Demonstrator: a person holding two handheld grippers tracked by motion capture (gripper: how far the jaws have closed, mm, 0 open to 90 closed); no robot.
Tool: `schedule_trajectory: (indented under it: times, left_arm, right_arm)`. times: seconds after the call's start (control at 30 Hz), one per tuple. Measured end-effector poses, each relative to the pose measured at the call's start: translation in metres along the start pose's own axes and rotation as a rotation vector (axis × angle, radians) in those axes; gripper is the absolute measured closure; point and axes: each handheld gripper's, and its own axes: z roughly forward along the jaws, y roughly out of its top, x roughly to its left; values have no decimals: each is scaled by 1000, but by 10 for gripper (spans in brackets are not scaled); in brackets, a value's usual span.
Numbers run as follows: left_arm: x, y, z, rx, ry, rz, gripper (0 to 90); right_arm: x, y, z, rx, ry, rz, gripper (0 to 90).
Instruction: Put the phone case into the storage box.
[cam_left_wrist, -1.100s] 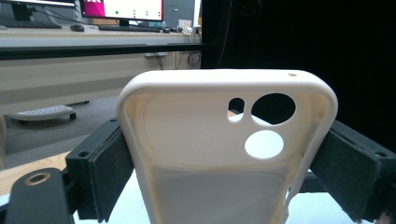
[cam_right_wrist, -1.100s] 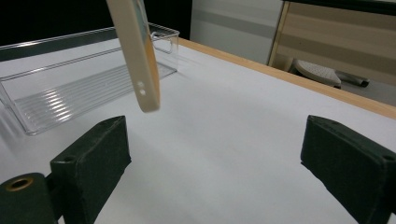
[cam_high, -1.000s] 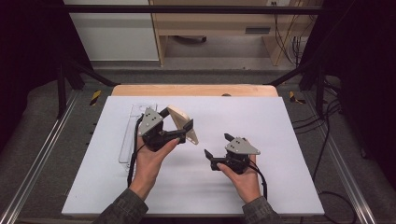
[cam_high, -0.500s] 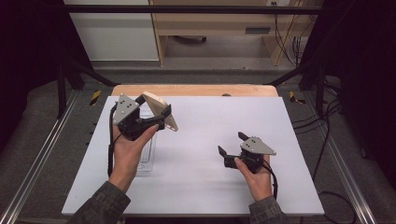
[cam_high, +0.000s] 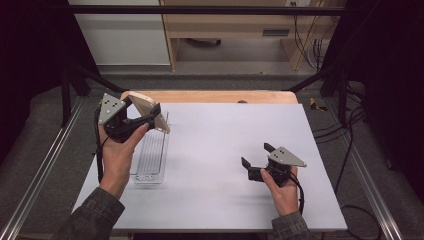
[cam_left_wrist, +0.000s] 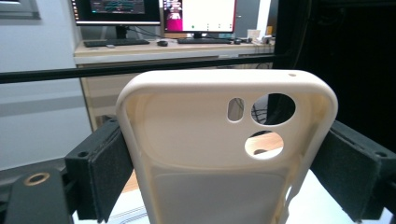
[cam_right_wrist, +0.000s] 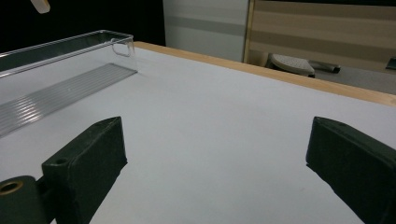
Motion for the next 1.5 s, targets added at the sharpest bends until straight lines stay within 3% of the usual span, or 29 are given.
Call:
schedule_trajectory:
  times: [0.23,0.47,0.77,1.1,1.3,1.5]
  left_arm:
    - [6,2,1,3,23,6,113]
    - [12,5,6,10,48,9,112]
    - [16,8,17,16,71,22,112]
    - [25,0,34,33,100,23,111]
    - [29,-5,44,43,120,27,112]
    - [32,-9,54,44,127,14,111]
  right_arm:
    - [-5,-2,-6,-11,-23,8,50]
    - [-10,-7,-13,-8,-83,9,72]
    - [-13,-13,-18,-14,-92,-8,63]
    - [-14,-19,-27,-50,-94,-5,48]
    - [-14,-21,-33,-76,-137,-13,46]
    - [-13,-24,-34,-70,-122,-8,39]
